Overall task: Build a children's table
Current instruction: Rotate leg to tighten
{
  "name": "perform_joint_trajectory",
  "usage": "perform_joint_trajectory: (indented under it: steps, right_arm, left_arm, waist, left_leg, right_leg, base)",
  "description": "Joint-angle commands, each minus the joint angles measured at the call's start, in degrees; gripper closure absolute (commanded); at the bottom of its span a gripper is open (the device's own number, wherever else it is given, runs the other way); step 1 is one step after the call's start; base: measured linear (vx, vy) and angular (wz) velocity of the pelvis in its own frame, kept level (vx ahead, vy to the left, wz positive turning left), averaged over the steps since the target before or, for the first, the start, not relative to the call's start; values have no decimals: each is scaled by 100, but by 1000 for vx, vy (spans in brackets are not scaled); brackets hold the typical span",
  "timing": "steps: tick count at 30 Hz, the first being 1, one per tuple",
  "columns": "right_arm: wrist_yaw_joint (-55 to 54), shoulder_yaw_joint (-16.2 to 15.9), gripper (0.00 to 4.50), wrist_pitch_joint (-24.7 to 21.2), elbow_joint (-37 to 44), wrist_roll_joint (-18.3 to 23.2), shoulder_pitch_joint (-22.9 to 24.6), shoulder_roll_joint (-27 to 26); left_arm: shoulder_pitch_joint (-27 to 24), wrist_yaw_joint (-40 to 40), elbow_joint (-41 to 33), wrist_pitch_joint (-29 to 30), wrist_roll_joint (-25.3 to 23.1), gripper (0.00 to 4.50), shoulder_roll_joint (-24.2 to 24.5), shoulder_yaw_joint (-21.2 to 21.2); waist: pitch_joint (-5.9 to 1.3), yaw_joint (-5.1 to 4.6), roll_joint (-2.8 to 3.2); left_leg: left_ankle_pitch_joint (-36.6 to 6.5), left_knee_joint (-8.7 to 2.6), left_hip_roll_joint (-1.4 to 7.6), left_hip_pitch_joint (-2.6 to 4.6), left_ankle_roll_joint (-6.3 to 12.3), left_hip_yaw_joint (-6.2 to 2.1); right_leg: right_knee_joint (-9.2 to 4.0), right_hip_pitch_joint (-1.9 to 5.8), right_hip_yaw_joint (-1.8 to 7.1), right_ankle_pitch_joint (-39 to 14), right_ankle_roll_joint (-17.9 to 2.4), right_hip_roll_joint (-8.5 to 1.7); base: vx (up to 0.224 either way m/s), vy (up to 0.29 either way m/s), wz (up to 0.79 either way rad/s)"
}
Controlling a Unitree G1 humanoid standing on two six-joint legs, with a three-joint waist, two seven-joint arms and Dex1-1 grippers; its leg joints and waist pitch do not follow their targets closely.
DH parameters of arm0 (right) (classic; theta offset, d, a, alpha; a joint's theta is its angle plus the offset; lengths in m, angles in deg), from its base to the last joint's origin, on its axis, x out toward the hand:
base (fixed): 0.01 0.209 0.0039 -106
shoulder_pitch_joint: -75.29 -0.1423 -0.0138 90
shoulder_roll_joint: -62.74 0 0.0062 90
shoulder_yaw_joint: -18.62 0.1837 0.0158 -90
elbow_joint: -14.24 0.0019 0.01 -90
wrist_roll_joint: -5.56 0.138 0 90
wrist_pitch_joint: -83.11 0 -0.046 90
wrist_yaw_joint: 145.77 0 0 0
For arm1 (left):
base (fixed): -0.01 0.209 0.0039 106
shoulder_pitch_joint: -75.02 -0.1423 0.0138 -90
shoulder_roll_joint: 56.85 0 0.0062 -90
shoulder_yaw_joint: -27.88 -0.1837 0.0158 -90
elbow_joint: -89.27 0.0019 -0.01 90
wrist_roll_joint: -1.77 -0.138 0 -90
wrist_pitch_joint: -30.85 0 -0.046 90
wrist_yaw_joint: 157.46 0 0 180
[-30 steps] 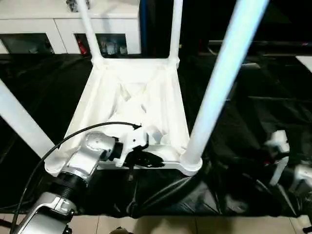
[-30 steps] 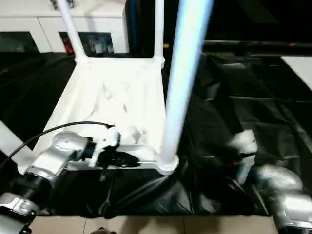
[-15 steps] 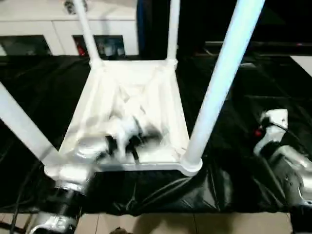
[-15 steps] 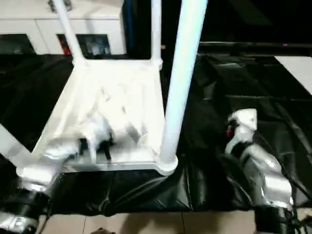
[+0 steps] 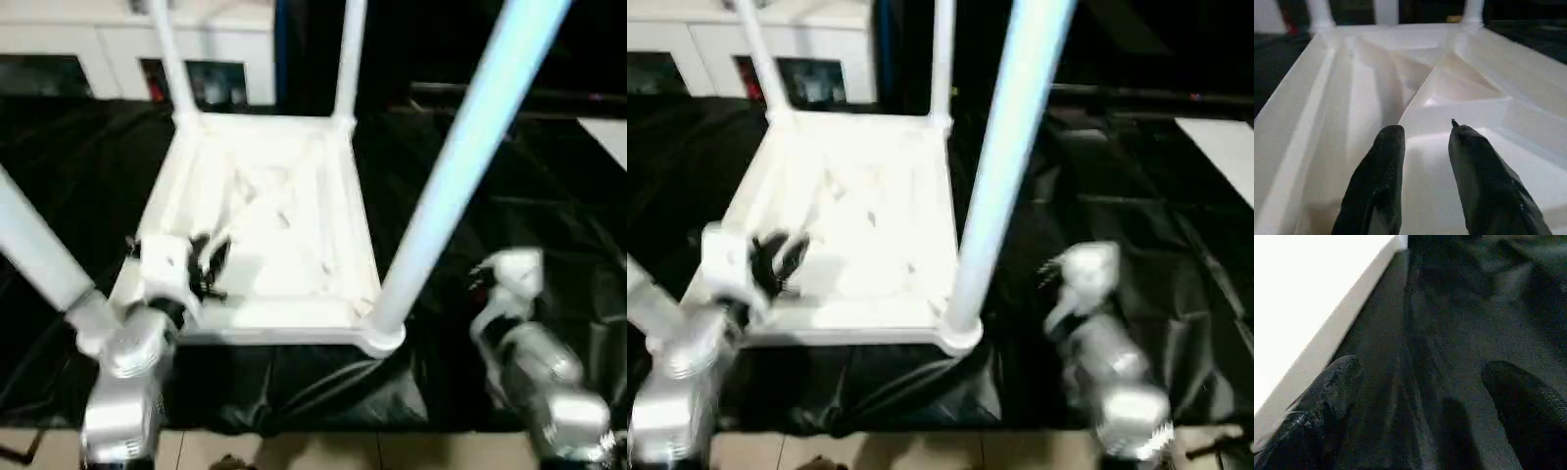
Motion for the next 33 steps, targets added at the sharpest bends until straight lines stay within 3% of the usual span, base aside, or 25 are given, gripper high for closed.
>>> perform_joint_trajectory:
  steps: [1,3,5,6,7,8,9,10,11,12,13,14,15,16,17,18,19,20,21,23,25,28,31,33]
  right_arm:
    - [-123,15,13,209,129,-110,22,13]
    - [-122,-115,13,305,89,-192,7,51]
    - [-124,-253,13,347,65,-284,12,115]
    - [-165,-267,13,367,65,-310,26,120]
    - [-183,-198,13,457,48,-269,49,52]
    - [-196,-161,13,502,45,-257,62,25]
    - [-177,-126,13,561,38,-232,82,-2]
    - [-145,-55,13,568,45,-118,108,-58]
    - [-132,-23,13,579,45,-57,123,-82]
    - [-108,21,13,557,56,42,164,-109]
    - [-105,25,13,535,66,58,181,-106]
    - [-100,12,13,548,78,68,207,-92]
    - [-67,9,13,565,125,127,266,-87]
    - [-50,12,13,561,146,160,289,-88]
    - [-23,20,13,553,201,210,344,-76]
    - [-16,23,13,550,217,222,359,-73]
    - [-17,64,13,549,235,253,387,-76]
    - [-16,85,9,551,241,267,397,-77]
    - [40,130,9,573,262,329,427,-64]
    - [126,144,0,600,297,378,458,-33]
    - [522,79,0,664,457,517,580,136]
    - [1066,-27,0,611,591,677,749,433]
    - [1908,-18,0,489,707,984,1035,951]
    - [2326,-22,0,482,748,1071,1183,1247]
  left_arm:
    - [75,-151,-70,-97,-186,281,27,-134]
    - [156,-229,-32,-107,-249,281,52,-179]
    - [213,-361,-14,-89,-287,281,61,-164]
    - [203,-417,-32,-107,-307,281,63,-166]
    - [163,-478,-49,-55,-317,281,85,-158]
    - [137,-473,-51,15,-290,281,85,-143]
    - [75,-429,-62,59,-173,281,49,-99]
    - [4,-413,-110,82,-90,281,17,-52]
    - [-32,-415,-136,88,-54,281,2,-35]
    - [-169,-377,-182,-2,-96,281,62,-81]
    - [-231,-355,-194,-66,-162,281,117,-131]
    - [-301,-363,-214,-137,-214,281,147,-168]
    - [-436,-362,-287,-225,-138,281,119,-134]
    - [-482,-364,-316,-238,-119,281,115,-127]
    - [-602,-353,-378,-274,-85,281,117,-130]
    - [-633,-349,-395,-280,-79,281,119,-134]
    - [-745,-215,-488,-396,90,281,106,-143]
    - [-793,-155,-534,-441,171,252,96,-145]
    - [-957,21,-702,-584,354,245,83,-168]
    - [-1091,110,-835,-670,441,227,86,-193]
    - [-1360,229,-1078,-821,651,213,82,-207]
    - [-1665,400,-1261,-1004,803,193,131,-282]
    - [-2149,590,-1449,-1194,883,154,214,-349]
    - [-2328,578,-1505,-1311,939,136,177,-295]
  waist:
    - [-272,-5,-10]
    - [-268,-21,-11]
    - [-271,-67,32]
    - [-241,-76,91]
    - [-284,-166,113]
    - [-286,-203,223]
    - [-281,-396,311]
    - [-299,-508,300]
    - [-310,-519,175]
    - [-255,-163,-84]
    - [-283,-64,-144]
    - [-273,155,-215]
    - [-290,229,-235]
    - [-265,306,-204]
    - [-223,328,-115]
    - [-238,321,-83]
    - [-223,233,22]
    - [-276,228,79]
    - [-274,165,111]
    - [-243,155,86]
    - [-175,149,33]
    - [-133,105,-22]
    - [-119,62,-103]
    - [-112,57,-117]
  left_leg:
    - [-1805,-445,135,104,-16,-63]
    - [-1847,-459,126,75,-65,-82]
    - [-1959,-496,183,117,-305,-166]
    - [-2204,-661,157,-99,-131,-394]
    - [-2375,-658,271,-99,71,-713]
    - [-2440,-716,340,-75,219,-863]
    - [-2212,-776,460,19,1022,-1360]
    - [-1855,-703,740,224,1201,-1135]
    - [-1380,-529,620,137,1589,-1012]
    - [-1082,-51,-142,-184,983,-296]
    - [-856,-26,-109,-151,693,-305]
    - [-575,113,-102,-287,595,-334]
    - [-576,235,-94,-347,657,-385]
    - [-532,357,-47,-419,711,-491]
    - [-350,155,41,-362,672,-541]
    - [-251,1,83,-265,681,-519]
    - [-204,-313,117,-140,752,-451]
    - [-380,-325,198,19,740,-453]
    - [-1167,-415,362,174,442,-467]
    - [-1682,-460,333,185,186,-390]
    - [-2484,-493,226,178,-128,-276]
    - [-2869,-501,178,164,-201,-296]
    - [-2784,-489,183,122,-95,-300]
    - [-2673,-482,181,86,-22,-303]
  right_leg:
    - [-511,123,197,-1881,-439,-173]
    - [-504,146,198,-1833,-374,-161]
    - [-457,156,121,-1544,-393,-29]
    - [-377,339,-117,-1332,-418,-33]
    - [-314,389,-270,-727,-753,-33]
    - [-223,383,-357,-551,-997,41]
    - [117,298,-462,-673,-1618,147]
    - [86,148,-304,-659,-1633,66]
    - [47,218,-166,-373,-1699,-100]
    - [-576,362,121,-1246,-1160,-559]
    - [-619,412,173,-2128,-735,-679]
    - [-713,513,491,-3103,106,-909]
    - [-701,560,644,-3263,409,-1041]
    - [-690,579,756,-3230,469,-1217]
    - [-654,516,582,-2917,-125,-1063]
    - [-621,487,450,-2536,-478,-897]
    - [-431,387,130,-1707,-919,-366]
    - [-347,304,77,-1383,-1005,-214]
    - [-289,258,87,-795,-1104,-138]
    - [-330,250,130,-841,-1079,-176]
    - [-454,214,217,-1814,-786,-234]
    - [-574,196,271,-2805,-415,-294]
    - [-619,196,299,-3070,-234,-299]
    - [-636,209,314,-3152,-191,-316]
  base:
    - [0,0,0]
    - [0,0,0]
    - [0,0,0]
    - [-9,-16,18]
    - [-9,-16,18]
    - [7,-51,47]
    - [14,-96,49]
    - [14,-96,49]
    - [23,-132,30]
    - [1,-124,9]
    - [1,-124,9]
    - [-17,-120,-3]
    - [3,-102,-7]
    - [3,-102,-7]
    - [0,0,0]
    - [0,0,0]
    - [0,0,0]
    - [13,60,4]
    - [-1,71,13]
    - [-12,76,12]
    - [-22,66,7]
    - [0,0,0]
    - [0,0,0]
    - [0,0,0]
